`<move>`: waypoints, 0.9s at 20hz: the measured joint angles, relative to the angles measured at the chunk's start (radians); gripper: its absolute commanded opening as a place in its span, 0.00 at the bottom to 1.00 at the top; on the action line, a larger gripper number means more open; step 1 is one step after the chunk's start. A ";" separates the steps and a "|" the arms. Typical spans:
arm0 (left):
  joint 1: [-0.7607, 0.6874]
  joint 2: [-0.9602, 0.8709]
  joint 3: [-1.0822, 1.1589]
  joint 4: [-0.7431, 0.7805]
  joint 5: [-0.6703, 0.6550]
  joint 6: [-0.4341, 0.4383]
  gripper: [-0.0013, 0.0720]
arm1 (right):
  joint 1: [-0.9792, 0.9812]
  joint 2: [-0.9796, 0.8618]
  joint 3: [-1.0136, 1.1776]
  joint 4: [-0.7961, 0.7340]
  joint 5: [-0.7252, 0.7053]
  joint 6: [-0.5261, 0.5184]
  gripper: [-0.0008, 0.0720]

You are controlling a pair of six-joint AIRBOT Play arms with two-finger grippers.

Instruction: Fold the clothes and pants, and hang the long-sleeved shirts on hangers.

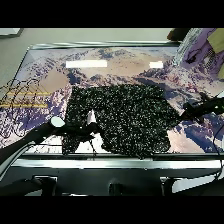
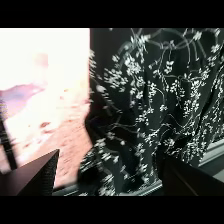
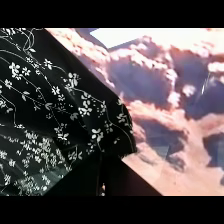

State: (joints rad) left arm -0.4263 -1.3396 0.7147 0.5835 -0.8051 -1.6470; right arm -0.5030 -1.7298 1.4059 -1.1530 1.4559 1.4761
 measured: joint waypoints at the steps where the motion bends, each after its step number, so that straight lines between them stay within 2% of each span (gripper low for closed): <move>1: -0.022 -0.018 0.000 -0.034 0.017 0.013 1.00 | 0.000 0.003 -0.001 -0.003 0.010 0.003 0.05; 2: -0.043 -0.036 -0.001 -0.063 0.028 0.023 1.00 | 0.001 0.007 -0.002 -0.003 0.014 0.004 0.05; 3: -0.063 -0.053 -0.001 -0.090 0.042 0.032 0.96 | 0.001 0.012 -0.005 -0.003 0.019 0.008 0.05; 4: -0.079 -0.069 0.000 -0.116 0.053 0.037 0.73 | 0.001 0.019 -0.011 -0.002 0.022 0.010 0.05; 5: -0.093 -0.082 0.000 -0.134 0.063 0.043 0.37 | 0.001 0.026 -0.021 0.004 0.022 0.011 0.05; 6: -0.105 -0.093 -0.002 -0.140 0.074 0.046 0.06 | 0.001 0.035 -0.036 0.014 0.023 0.010 0.05; 10: -0.114 -0.106 0.025 -0.175 0.081 0.088 0.04 | 0.014 0.100 -0.138 0.096 0.005 -0.006 0.05; 12: -0.085 -0.089 0.092 -0.155 0.073 0.102 0.04 | 0.040 0.153 -0.167 0.198 -0.031 -0.027 0.05; 15: 0.000 -0.045 0.298 -0.021 0.006 0.093 0.04 | 0.093 0.247 -0.108 0.378 -0.136 -0.053 0.05; 18: 0.101 0.011 0.608 0.169 -0.100 0.039 0.05 | 0.135 0.361 0.047 0.468 -0.301 -0.039 0.05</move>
State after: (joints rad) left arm -0.3252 -1.3289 1.3228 0.7521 -0.9051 -1.6081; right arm -0.3676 -1.3685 1.4532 -0.6853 1.1549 1.4368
